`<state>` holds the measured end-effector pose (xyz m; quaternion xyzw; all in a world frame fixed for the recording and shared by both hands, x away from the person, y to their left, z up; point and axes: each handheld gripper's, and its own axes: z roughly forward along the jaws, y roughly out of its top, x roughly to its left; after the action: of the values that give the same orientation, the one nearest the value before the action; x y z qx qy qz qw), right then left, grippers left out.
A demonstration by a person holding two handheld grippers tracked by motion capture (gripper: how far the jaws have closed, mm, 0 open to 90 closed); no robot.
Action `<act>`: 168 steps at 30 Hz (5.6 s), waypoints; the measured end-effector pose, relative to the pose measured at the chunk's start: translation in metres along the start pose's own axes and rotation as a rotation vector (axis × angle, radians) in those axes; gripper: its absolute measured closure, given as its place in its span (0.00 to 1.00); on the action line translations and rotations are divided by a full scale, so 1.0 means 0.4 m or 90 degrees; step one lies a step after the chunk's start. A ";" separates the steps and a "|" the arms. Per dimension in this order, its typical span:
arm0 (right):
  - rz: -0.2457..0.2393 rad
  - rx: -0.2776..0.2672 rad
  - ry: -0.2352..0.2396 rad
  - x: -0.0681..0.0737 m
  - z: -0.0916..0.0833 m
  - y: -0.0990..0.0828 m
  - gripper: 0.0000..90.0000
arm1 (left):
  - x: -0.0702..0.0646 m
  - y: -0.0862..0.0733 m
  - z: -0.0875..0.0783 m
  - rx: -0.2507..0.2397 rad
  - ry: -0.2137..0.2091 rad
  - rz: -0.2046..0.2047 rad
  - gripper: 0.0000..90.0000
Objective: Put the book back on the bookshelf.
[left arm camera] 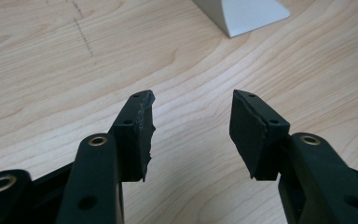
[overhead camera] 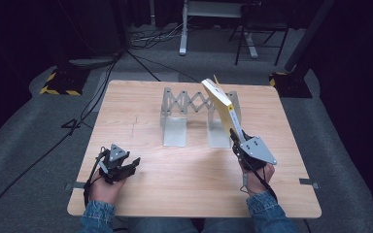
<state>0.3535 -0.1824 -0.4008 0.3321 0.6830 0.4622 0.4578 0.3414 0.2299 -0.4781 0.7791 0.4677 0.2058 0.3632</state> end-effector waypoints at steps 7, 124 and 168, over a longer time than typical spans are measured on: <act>-0.001 0.002 -0.014 0.001 0.053 0.003 0.84 | 0.022 -0.025 -0.007 0.005 0.007 -0.023 0.53; 0.118 0.059 0.094 -0.062 -0.004 -0.018 0.51 | 0.054 -0.095 -0.011 0.042 -0.014 0.008 0.36; 0.144 0.287 0.120 -0.280 -0.092 -0.299 0.43 | 0.058 -0.091 -0.005 0.045 0.000 -0.008 0.33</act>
<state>0.3559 -0.3348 -0.4713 0.4554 0.7668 0.3756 0.2521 0.3299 0.2619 -0.5047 0.7885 0.4796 0.1870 0.3364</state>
